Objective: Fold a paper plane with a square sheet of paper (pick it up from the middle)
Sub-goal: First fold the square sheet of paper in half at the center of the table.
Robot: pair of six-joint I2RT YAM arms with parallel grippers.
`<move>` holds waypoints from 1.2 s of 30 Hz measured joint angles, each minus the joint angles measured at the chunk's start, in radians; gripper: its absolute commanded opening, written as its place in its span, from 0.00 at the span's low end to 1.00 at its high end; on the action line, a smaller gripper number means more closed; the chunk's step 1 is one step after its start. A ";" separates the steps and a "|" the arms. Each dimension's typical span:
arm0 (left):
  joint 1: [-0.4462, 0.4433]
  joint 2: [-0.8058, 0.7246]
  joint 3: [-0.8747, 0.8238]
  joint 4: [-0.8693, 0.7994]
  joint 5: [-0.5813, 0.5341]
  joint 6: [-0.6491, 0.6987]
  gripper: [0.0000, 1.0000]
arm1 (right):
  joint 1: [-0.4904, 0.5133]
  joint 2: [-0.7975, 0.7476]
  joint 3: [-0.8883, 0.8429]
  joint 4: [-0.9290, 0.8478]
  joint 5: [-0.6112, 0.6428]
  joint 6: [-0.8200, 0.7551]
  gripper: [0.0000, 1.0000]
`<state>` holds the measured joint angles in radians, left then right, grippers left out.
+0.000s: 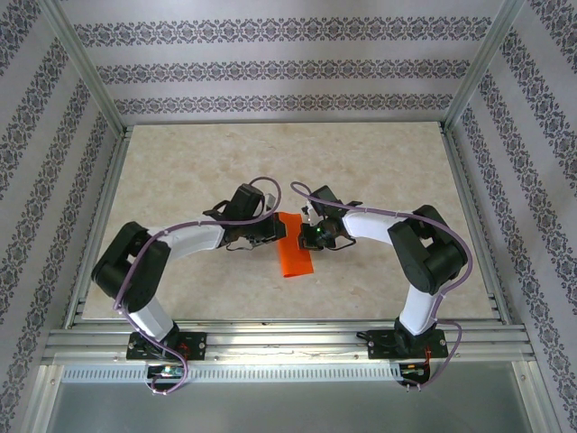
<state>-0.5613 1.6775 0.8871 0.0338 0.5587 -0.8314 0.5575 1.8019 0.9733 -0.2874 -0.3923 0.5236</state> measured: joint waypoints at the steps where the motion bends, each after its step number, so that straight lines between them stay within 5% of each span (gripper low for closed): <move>1: 0.000 0.011 -0.011 0.024 0.014 -0.011 0.00 | 0.000 0.000 0.000 0.000 0.000 0.000 0.00; 17: 0.000 0.103 -0.111 0.125 0.013 -0.024 0.00 | -0.006 0.000 -0.010 0.014 -0.013 0.005 0.00; 36: -0.012 -0.020 -0.109 0.098 0.034 -0.094 0.00 | -0.006 -0.016 -0.030 0.033 -0.009 0.050 0.00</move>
<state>-0.5732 1.6573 0.7784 0.1322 0.5922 -0.9257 0.5518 1.7863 0.9432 -0.2546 -0.4015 0.5732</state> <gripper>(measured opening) 0.063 0.049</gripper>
